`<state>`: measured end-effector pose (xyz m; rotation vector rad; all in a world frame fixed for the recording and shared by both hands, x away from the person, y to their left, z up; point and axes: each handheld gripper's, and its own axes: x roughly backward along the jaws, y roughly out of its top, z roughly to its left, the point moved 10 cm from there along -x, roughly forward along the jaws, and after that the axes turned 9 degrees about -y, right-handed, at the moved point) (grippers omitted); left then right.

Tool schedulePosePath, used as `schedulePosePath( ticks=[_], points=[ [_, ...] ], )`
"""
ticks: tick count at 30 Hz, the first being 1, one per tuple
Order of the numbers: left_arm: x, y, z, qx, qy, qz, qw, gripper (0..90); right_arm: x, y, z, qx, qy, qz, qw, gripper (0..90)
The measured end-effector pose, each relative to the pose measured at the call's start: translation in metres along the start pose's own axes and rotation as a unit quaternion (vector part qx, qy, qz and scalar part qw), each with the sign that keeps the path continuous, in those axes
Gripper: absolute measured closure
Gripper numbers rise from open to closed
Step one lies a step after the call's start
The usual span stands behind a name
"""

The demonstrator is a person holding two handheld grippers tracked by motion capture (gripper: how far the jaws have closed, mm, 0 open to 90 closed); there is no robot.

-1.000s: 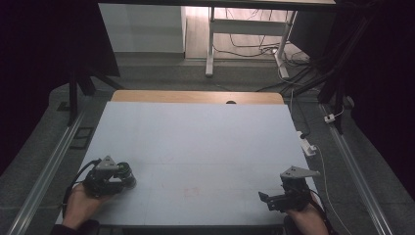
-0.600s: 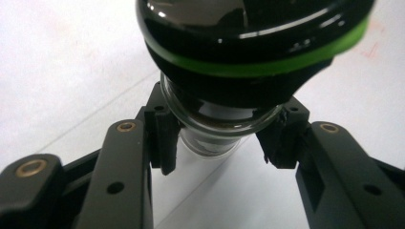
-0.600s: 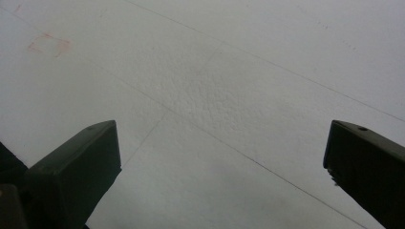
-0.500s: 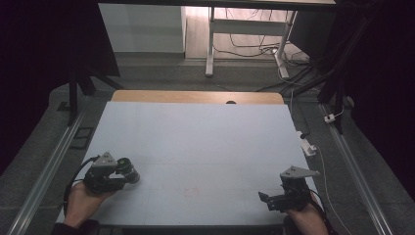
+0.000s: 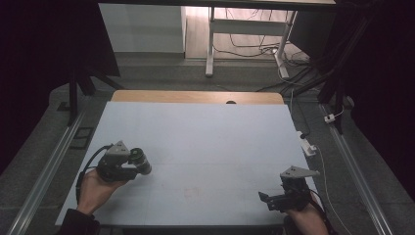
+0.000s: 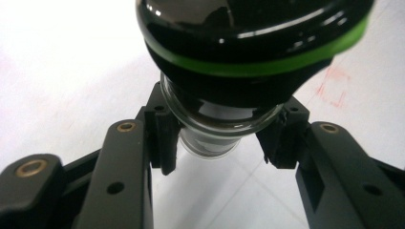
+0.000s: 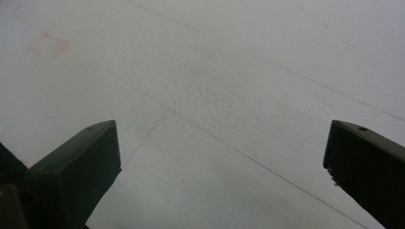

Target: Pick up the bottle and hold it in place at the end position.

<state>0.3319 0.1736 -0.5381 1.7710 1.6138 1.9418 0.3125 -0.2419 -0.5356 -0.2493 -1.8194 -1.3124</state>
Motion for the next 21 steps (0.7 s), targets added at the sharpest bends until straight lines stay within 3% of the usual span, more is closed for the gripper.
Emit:
schedulePosePath(
  ticks=[11,16,21],
  points=[
    [-0.028,0.034,-0.004,-0.016,-0.017,0.028,0.9993,53.8,0.000,0.000,0.000,0.000,0.002,0.000,1.0000,0.0],
    [-0.039,0.047,-0.006,-0.012,-0.025,0.030,0.9992,53.7,0.000,0.000,0.000,-0.001,0.003,0.000,1.0000,0.0],
    [-0.058,0.068,-0.010,-0.022,-0.030,0.035,0.9987,53.8,0.000,0.000,0.000,-0.002,0.004,-0.001,1.0000,0.0]
  ],
)
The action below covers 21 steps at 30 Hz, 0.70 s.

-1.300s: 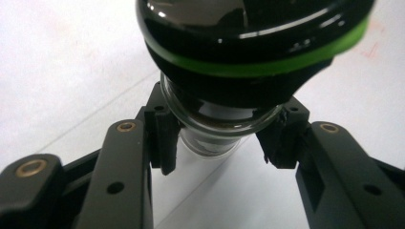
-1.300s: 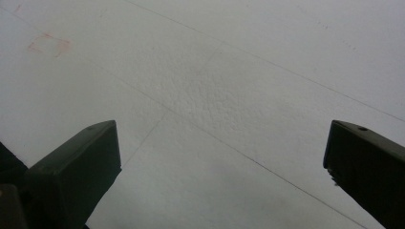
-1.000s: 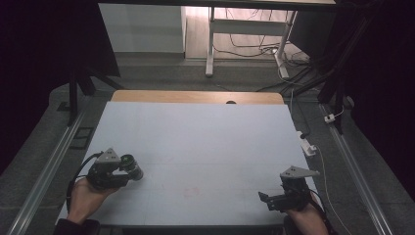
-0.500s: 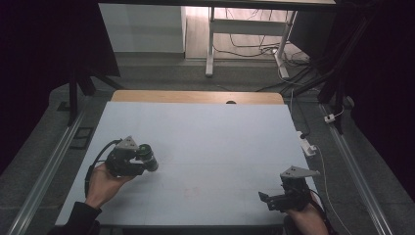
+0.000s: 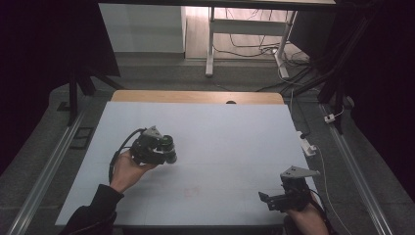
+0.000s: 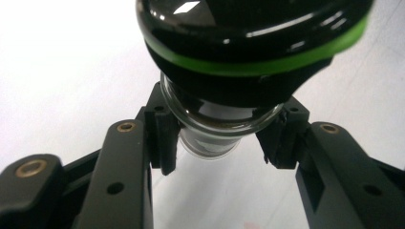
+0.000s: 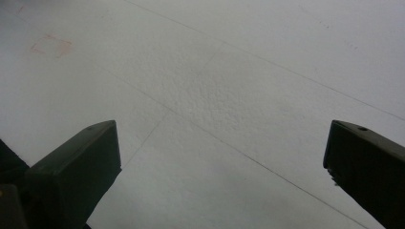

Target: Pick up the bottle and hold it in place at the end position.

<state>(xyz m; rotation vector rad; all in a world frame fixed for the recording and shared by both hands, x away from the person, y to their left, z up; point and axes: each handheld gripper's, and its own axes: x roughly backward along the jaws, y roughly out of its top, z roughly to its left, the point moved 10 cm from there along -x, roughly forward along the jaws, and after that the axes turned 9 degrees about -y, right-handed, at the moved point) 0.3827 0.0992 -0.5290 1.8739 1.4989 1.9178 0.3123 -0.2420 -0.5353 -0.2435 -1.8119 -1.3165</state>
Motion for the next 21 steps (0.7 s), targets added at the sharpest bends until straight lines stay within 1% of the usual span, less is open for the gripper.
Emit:
schedulePosePath(
  ticks=[1,2,3,4,5,7,8,9,12,13,14,15,18,19,20,21],
  points=[
    [0.000,0.000,0.000,0.000,0.000,0.000,1.0000,53.8,0.000,0.000,0.000,-0.001,0.000,0.000,1.0000,0.0],
    [-0.005,0.007,0.000,-0.005,0.002,0.000,1.0000,53.8,0.000,0.000,0.000,-0.001,0.001,0.000,1.0000,0.0],
    [-0.005,0.007,0.000,-0.005,0.002,0.000,1.0000,53.7,0.000,0.000,0.000,0.000,0.001,-0.001,1.0000,0.0],
    [-0.010,0.014,0.000,-0.007,0.000,-0.003,1.0000,53.8,0.000,0.000,-0.001,0.000,0.001,-0.001,1.0000,0.0],
    [-0.010,0.014,0.000,-0.007,0.000,-0.003,1.0000,53.7,0.001,0.000,0.000,-0.001,0.001,-0.003,1.0000,0.0],
    [-0.016,0.021,0.000,-0.006,-0.004,-0.006,1.0000,53.7,0.001,0.000,0.000,0.000,0.001,-0.004,1.0000,0.0],
    [-0.021,0.028,0.000,-0.009,-0.004,-0.006,0.9999,53.8,0.001,0.000,0.000,0.000,0.001,-0.003,1.0000,0.0],
    [-0.021,0.028,0.000,-0.009,-0.004,-0.006,0.9999,53.8,0.001,0.000,0.000,0.000,0.001,-0.004,1.0000,0.0],
    [-0.032,0.041,0.000,-0.015,-0.005,-0.007,0.9999,53.8,0.001,0.001,-0.001,-0.002,0.002,-0.005,1.0000,0.0],
    [-0.032,0.041,0.000,-0.015,-0.005,-0.007,0.9999,53.8,0.001,0.001,-0.001,-0.002,0.002,-0.005,1.0000,0.0],
    [-0.035,0.044,0.001,-0.016,-0.006,-0.007,0.9998,53.7,0.001,0.001,-0.001,-0.004,0.003,-0.007,1.0000,0.0],
    [-0.041,0.050,0.001,-0.016,-0.008,-0.009,0.9998,53.7,0.002,0.001,-0.001,-0.004,0.003,-0.008,1.0000,0.0],
    [-0.050,0.058,0.002,-0.017,-0.007,-0.009,0.9998,53.8,0.002,0.001,-0.001,-0.003,0.003,-0.010,0.9999,0.0],
    [-0.050,0.058,0.002,-0.017,-0.007,-0.009,0.9998,53.7,0.002,0.001,-0.001,-0.003,0.003,-0.010,0.9999,0.0],
    [-0.056,0.062,0.002,-0.018,-0.008,-0.008,0.9998,53.8,0.002,0.001,-0.001,-0.004,0.004,-0.010,0.9999,0.0],
    [-0.056,0.062,0.002,-0.018,-0.008,-0.008,0.9998,53.7,0.002,0.001,-0.001,-0.004,0.004,-0.012,0.9999,0.0]
  ],
)
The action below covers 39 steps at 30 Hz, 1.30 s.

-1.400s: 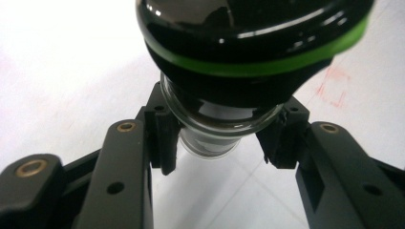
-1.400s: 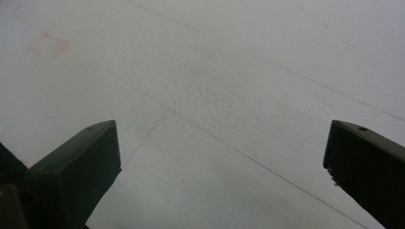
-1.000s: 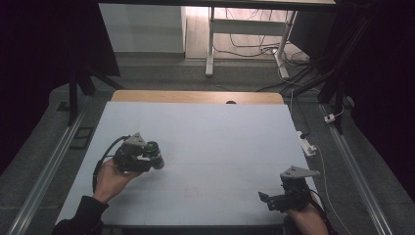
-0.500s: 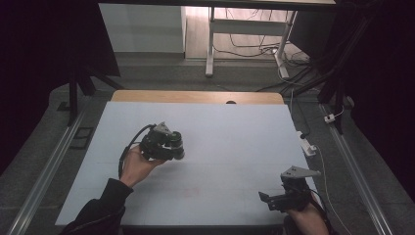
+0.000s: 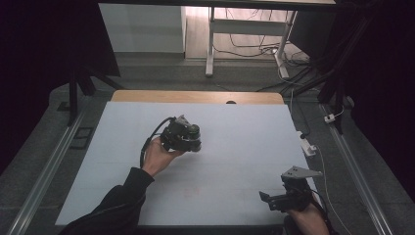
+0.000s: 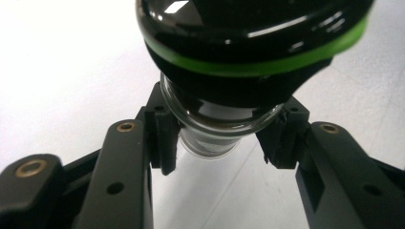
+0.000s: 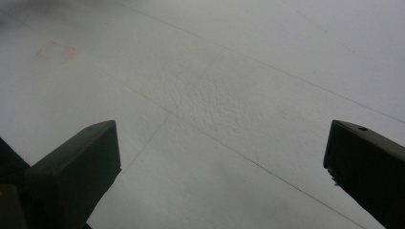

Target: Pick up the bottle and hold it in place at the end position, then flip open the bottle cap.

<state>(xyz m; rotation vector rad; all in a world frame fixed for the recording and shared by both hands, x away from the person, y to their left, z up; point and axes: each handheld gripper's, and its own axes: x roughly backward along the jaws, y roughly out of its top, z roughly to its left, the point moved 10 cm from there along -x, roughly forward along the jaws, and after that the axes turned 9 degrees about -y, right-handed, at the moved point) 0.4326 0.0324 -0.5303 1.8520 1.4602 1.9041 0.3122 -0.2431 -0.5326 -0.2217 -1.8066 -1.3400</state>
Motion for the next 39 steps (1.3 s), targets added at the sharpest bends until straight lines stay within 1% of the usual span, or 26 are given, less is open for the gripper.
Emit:
schedulePosePath(
  ticks=[2,3,5,6,7,10,15,22,23,24,28,31,39],
  points=[
    [-0.009,0.004,0.002,-0.001,0.003,0.001,1.0000,53.7,0.000,0.000,0.000,-0.001,0.000,0.000,1.0000,0.0],
    [-0.009,0.004,0.002,-0.001,0.003,0.001,1.0000,53.8,0.000,0.000,0.000,-0.001,0.001,-0.001,1.0000,0.0],
    [-0.015,0.005,0.004,0.000,0.004,0.001,1.0000,53.8,0.000,0.000,0.000,-0.001,0.001,0.000,1.0000,0.0],
    [-0.020,0.005,0.005,0.002,0.006,0.002,1.0000,53.8,0.000,0.000,0.000,0.000,0.001,0.000,1.0000,0.0],
    [-0.020,0.005,0.005,0.002,0.006,0.002,1.0000,53.7,0.000,0.000,0.000,0.001,0.001,0.000,1.0000,0.0],
    [-0.029,0.002,0.007,0.003,0.011,0.007,0.9999,53.8,0.000,-0.001,0.001,0.004,0.002,0.002,1.0000,0.0],
    [-0.037,-0.002,0.010,0.001,0.017,0.013,0.9998,53.8,0.000,-0.001,0.001,0.006,0.001,0.002,1.0000,0.0],
    [-0.043,-0.008,0.012,-0.004,0.024,0.022,0.9995,53.8,0.001,-0.001,0.002,0.009,0.001,0.002,1.0000,0.0],
    [-0.046,-0.010,0.011,-0.006,0.025,0.028,0.9993,53.7,0.001,-0.001,0.002,0.010,0.001,0.002,1.0000,0.0],
    [-0.046,-0.010,0.011,-0.009,0.026,0.024,0.9993,53.7,0.001,-0.001,0.002,0.010,0.001,0.002,0.9999,0.0],
    [-0.046,-0.011,0.011,-0.007,0.027,0.023,0.9994,53.7,0.000,-0.001,0.002,0.010,0.002,0.002,0.9999,0.0],
    [-0.047,-0.011,0.011,-0.005,0.027,0.017,0.9995,53.7,0.000,-0.002,0.003,0.011,0.003,0.004,0.9999,0.0],
    [-0.047,-0.011,0.012,-0.007,0.025,0.017,0.9995,53.7,0.001,0.000,0.003,0.011,0.003,-0.002,0.9999,0.0]
  ],
)
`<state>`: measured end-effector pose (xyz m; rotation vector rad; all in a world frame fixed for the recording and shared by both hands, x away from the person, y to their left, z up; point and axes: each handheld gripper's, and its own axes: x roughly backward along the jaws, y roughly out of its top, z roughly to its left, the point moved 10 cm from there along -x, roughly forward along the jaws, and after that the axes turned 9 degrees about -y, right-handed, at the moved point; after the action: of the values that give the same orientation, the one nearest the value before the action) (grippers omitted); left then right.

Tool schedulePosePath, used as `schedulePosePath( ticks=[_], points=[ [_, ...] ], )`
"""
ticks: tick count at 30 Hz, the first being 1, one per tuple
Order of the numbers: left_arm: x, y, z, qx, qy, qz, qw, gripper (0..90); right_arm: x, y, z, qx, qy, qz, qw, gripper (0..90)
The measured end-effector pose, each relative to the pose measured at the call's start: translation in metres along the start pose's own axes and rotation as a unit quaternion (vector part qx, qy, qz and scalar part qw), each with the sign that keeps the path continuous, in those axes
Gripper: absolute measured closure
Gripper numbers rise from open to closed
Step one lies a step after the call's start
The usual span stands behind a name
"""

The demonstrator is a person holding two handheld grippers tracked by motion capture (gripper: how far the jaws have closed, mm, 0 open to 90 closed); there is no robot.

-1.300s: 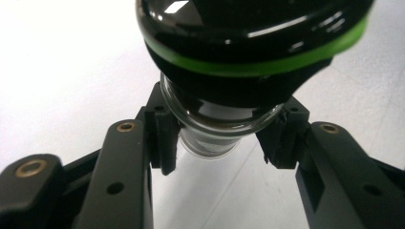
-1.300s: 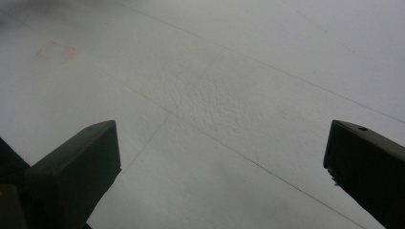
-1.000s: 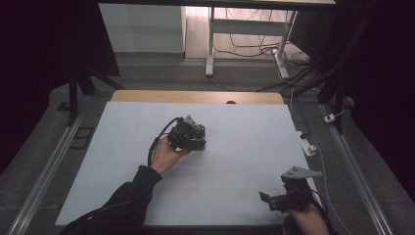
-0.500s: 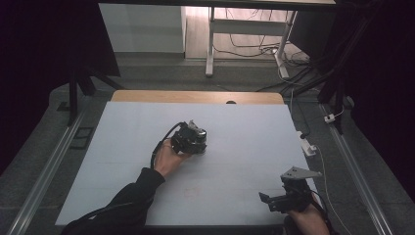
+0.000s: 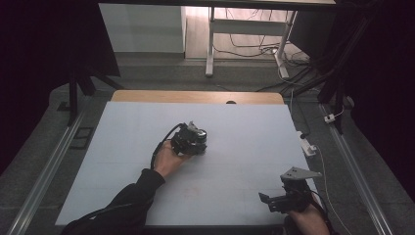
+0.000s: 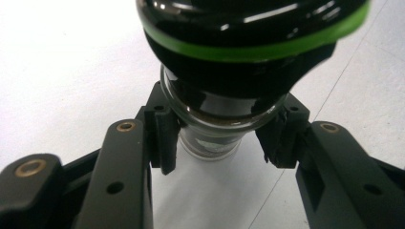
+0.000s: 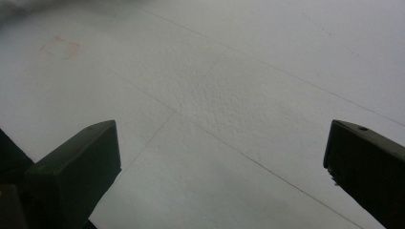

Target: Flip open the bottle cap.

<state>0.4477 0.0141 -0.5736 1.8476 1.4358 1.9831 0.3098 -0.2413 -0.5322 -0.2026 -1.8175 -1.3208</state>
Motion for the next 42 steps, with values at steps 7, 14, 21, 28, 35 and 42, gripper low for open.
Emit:
schedulePosePath(
  ticks=[7,14,21,28,35,42],
  points=[
    [0.000,0.000,0.000,-0.003,0.001,-0.004,1.0000,53.7,0.002,0.002,0.000,-0.002,0.004,-0.010,0.9999,0.0],
    [-0.001,-0.001,0.000,-0.007,-0.001,-0.007,0.9999,53.8,0.004,0.007,0.002,-0.001,0.012,-0.023,0.9997,0.0],
    [-0.001,-0.001,0.000,-0.010,-0.001,-0.010,0.9999,53.9,0.003,0.014,0.009,0.006,0.021,-0.034,0.9992,0.0],
    [-0.001,-0.002,0.001,-0.011,-0.002,-0.009,0.9999,53.9,0.004,0.028,0.018,0.028,0.030,-0.053,0.9977,0.0],
    [-0.001,-0.002,0.001,-0.012,-0.003,-0.010,0.9999,53.9,0.002,0.045,0.023,0.028,0.048,-0.079,0.9954,0.0],
    [-0.001,-0.002,0.001,-0.012,-0.002,-0.009,0.9999,53.9,-0.009,0.058,0.037,0.039,0.067,-0.081,0.9936,0.0]
  ],
)
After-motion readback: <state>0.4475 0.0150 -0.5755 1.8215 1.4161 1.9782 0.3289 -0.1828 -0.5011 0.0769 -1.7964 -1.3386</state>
